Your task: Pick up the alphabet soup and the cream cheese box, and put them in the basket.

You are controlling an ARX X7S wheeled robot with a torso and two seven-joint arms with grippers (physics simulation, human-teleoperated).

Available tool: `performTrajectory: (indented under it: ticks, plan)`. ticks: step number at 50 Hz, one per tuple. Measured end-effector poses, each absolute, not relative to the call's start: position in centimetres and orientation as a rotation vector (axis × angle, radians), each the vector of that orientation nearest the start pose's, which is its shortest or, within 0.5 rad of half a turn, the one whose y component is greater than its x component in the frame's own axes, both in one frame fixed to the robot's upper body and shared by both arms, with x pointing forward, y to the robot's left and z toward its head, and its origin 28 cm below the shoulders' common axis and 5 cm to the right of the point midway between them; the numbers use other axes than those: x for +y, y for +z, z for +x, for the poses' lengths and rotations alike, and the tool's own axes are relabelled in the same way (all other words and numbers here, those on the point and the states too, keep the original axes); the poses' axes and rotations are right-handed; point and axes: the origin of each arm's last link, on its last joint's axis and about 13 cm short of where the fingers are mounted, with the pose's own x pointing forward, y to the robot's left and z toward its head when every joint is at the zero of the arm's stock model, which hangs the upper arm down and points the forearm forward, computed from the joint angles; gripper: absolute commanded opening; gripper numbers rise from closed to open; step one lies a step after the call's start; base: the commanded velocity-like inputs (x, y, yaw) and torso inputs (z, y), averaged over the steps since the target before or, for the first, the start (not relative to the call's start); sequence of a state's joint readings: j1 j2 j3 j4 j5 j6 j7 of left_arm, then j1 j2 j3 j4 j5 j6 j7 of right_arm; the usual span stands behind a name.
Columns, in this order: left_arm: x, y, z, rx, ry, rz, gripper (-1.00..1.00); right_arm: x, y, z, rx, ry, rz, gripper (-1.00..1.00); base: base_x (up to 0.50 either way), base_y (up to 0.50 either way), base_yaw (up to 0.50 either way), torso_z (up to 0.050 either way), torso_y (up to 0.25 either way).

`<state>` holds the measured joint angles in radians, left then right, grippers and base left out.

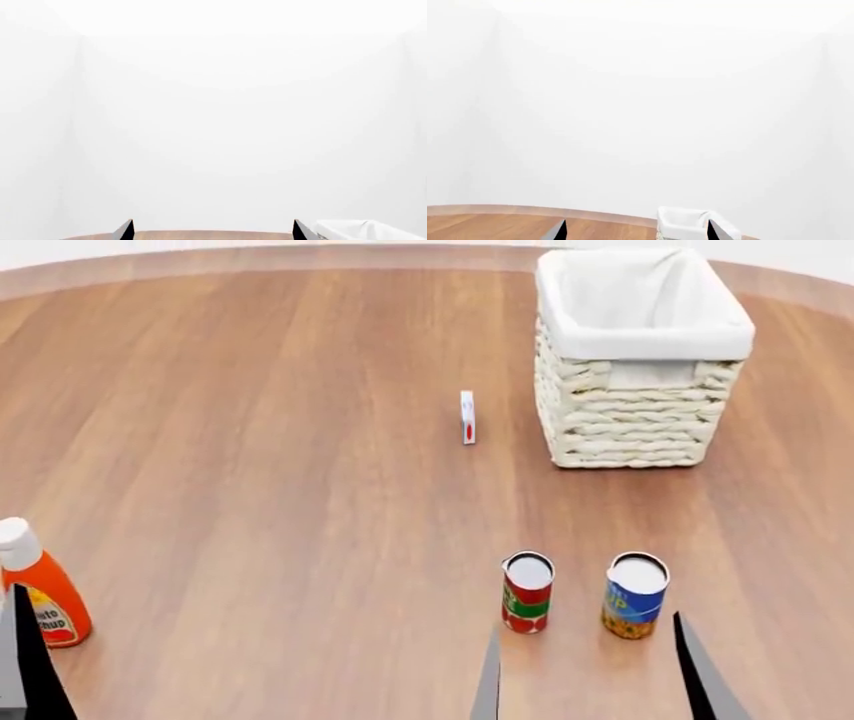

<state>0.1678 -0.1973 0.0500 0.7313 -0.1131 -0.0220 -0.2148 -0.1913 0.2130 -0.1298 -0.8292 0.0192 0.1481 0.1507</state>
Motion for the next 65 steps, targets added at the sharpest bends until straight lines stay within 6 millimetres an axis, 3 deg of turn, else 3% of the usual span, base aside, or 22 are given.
performTrajectory:
  ticks: [65]
  plan:
    - [21.57,12.77,16.20,-0.516,0.038,0.004,1.00,-9.75,13.50,14.80,-0.456,0.083,-0.084,1.00,0.18,0.00,0.00,0.000,0.000]
